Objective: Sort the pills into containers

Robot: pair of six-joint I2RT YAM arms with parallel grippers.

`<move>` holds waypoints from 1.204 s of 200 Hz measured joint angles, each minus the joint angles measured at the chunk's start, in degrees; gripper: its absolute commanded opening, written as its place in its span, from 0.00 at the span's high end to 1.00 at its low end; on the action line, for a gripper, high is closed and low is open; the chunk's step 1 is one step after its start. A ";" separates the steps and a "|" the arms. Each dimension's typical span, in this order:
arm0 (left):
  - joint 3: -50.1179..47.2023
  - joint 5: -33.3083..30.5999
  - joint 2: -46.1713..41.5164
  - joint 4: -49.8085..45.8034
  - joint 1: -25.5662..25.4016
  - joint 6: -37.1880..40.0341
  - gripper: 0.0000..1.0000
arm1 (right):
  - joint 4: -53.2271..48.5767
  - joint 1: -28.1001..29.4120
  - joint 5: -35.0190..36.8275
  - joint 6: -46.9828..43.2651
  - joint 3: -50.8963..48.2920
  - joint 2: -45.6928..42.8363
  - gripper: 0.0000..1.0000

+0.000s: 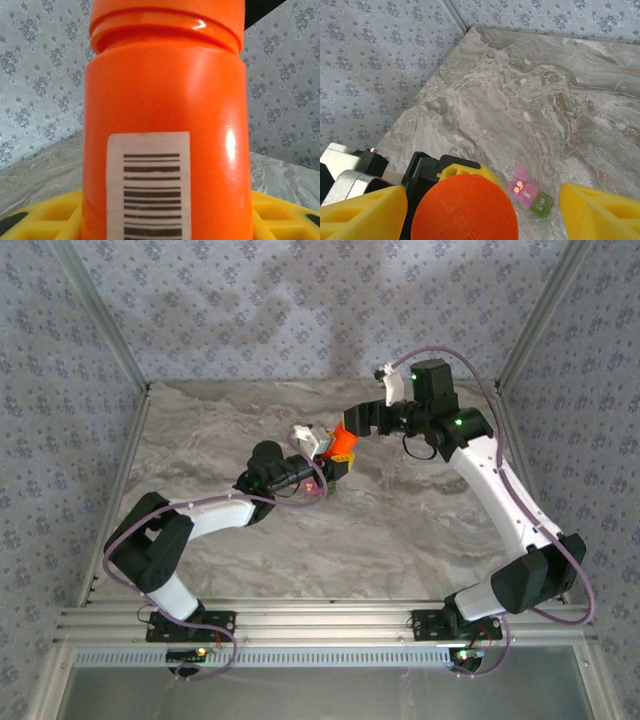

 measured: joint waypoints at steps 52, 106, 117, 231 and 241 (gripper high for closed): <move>0.00 0.02 0.00 0.00 -0.02 0.00 1.00 | -0.07 0.00 -0.85 -0.02 0.00 -1.03 0.18; 0.00 0.02 0.00 -0.02 0.00 0.02 1.00 | -0.26 0.00 -1.75 -0.04 -1.09 -1.01 0.18; 0.02 0.04 0.00 -0.02 0.00 0.02 1.00 | -0.26 0.00 -2.14 -0.04 -1.18 -1.01 0.19; 0.02 0.02 0.00 -0.04 -0.02 0.17 1.00 | -1.14 0.48 -3.89 -0.42 -1.29 -0.96 0.31; 0.02 0.04 0.00 -0.04 -0.02 0.17 1.00 | -1.18 0.48 -3.85 -0.48 -1.29 -0.96 0.32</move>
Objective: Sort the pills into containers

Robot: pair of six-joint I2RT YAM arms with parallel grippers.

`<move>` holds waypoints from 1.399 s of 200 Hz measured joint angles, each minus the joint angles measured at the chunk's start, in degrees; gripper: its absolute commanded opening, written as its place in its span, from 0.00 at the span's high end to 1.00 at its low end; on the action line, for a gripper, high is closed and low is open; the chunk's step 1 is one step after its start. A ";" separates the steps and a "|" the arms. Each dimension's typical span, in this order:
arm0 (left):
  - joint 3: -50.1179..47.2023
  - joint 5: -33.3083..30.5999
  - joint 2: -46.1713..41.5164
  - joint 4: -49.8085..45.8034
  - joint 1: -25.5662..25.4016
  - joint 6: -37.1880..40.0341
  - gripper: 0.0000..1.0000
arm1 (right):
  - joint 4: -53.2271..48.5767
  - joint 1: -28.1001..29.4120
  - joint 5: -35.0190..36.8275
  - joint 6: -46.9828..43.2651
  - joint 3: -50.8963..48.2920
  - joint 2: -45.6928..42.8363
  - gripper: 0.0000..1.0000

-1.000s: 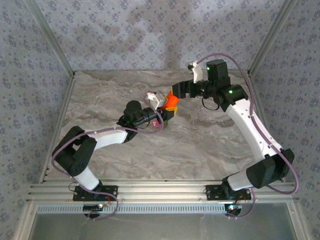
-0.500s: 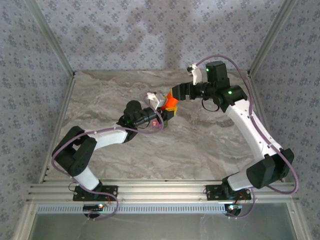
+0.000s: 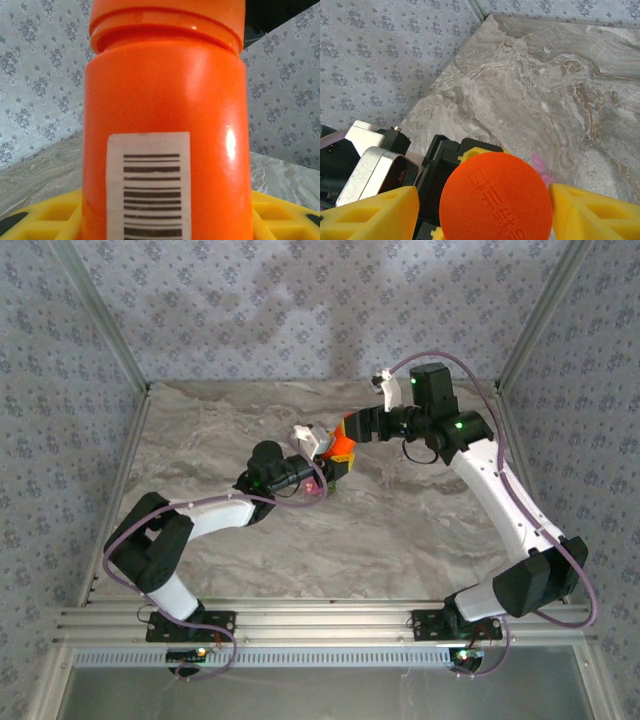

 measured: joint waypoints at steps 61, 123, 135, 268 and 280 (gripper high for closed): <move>0.04 0.04 0.00 -0.04 0.00 0.04 1.00 | -0.94 0.02 0.04 -0.20 0.00 1.11 0.42; 0.22 -0.68 -0.02 -3.45 0.20 0.92 1.00 | -3.15 1.97 3.52 0.98 1.53 3.52 0.47; 0.22 -0.85 -0.02 -4.07 0.20 1.18 1.00 | -3.15 2.51 4.61 1.60 1.53 3.61 0.48; 0.70 -1.27 -0.09 -4.28 -0.33 3.04 1.00 | -2.91 3.17 5.05 4.92 1.46 2.84 0.16; 0.92 -1.27 -0.09 -4.33 -0.48 3.04 1.00 | -2.69 2.38 3.56 4.70 1.07 1.81 0.15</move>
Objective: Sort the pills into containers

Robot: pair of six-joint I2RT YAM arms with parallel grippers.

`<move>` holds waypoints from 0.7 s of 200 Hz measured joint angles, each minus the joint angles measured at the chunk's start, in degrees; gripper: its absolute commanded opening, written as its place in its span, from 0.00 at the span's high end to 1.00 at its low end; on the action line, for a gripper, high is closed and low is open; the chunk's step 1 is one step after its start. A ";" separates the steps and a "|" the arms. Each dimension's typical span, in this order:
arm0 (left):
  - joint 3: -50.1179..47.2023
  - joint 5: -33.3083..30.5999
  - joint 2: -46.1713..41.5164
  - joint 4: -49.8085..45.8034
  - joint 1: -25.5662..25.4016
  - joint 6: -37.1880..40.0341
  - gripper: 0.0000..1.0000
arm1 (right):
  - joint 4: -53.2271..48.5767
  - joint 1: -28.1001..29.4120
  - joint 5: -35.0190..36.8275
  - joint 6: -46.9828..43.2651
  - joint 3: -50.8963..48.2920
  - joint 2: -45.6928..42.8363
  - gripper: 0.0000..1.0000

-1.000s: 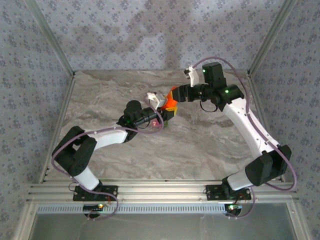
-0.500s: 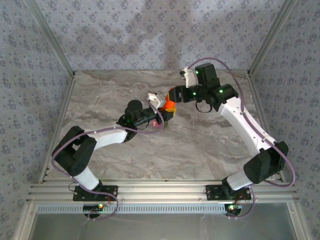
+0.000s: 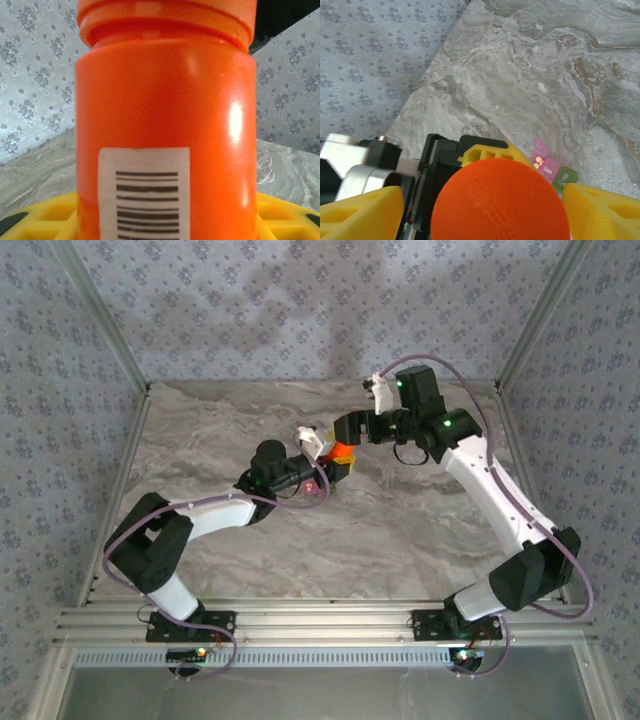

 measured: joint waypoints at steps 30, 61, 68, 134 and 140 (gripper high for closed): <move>0.17 0.04 0.00 0.02 -0.11 0.00 1.00 | 1.53 -3.54 -3.21 -0.74 -1.68 -3.98 0.15; 0.28 0.61 0.00 0.02 -0.11 -0.07 1.00 | 2.56 -5.97 -5.77 -2.34 -1.68 -5.35 0.15; 0.28 0.76 0.00 0.02 -0.11 -0.22 1.00 | 2.56 -5.95 -6.21 -2.91 -1.68 -5.35 0.15; 1.22 1.75 0.00 0.07 -0.13 -0.66 1.00 | 1.64 -5.40 -7.02 -6.62 -1.57 -3.67 0.16; 1.22 1.77 0.00 0.04 -0.15 -0.66 1.00 | 1.25 -5.22 -6.97 -6.88 -1.49 -3.28 0.16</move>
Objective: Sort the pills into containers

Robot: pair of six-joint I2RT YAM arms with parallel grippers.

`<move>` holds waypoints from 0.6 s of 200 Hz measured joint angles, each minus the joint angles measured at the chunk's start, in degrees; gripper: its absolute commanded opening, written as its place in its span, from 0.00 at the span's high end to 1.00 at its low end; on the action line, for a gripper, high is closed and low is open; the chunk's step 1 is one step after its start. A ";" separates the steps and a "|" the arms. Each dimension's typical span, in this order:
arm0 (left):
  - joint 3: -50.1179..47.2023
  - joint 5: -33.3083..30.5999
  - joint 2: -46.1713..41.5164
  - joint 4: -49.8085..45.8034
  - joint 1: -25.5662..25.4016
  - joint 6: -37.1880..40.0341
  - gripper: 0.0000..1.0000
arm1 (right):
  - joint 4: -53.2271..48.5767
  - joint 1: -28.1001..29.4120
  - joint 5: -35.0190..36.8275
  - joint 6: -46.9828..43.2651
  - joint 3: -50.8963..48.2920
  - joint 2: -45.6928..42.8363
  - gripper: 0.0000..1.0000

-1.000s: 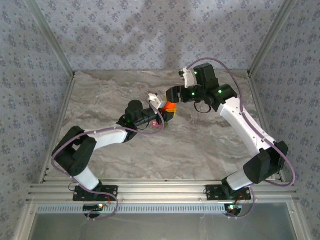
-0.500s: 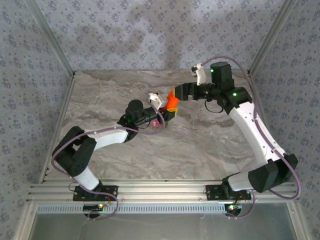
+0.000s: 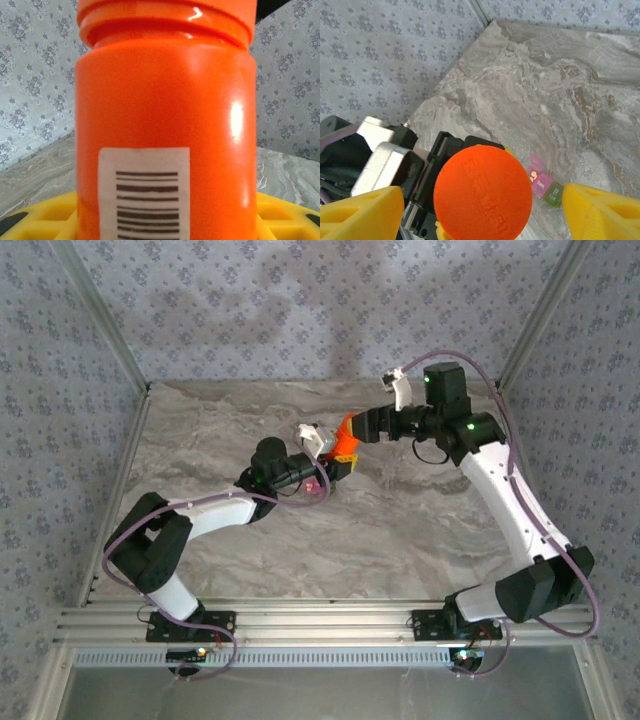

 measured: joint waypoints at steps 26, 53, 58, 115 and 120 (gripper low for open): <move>0.02 0.20 0.00 -0.02 -0.07 0.00 1.00 | -0.87 0.70 0.46 -0.59 0.02 1.38 0.18; 0.02 0.37 0.00 -0.02 -0.11 0.00 1.00 | -1.09 0.81 0.61 -0.63 0.22 1.57 0.21; 0.02 0.39 0.00 -0.02 -0.11 0.00 1.00 | -1.11 0.81 0.63 -0.63 0.33 1.57 0.23; 0.02 0.31 0.00 -0.33 -0.09 -0.13 1.00 | -1.51 0.85 0.46 -0.98 1.01 1.86 0.50; 0.02 0.28 0.00 -0.35 -0.09 -0.22 1.00 | -1.55 0.85 0.39 -1.03 1.11 1.95 0.51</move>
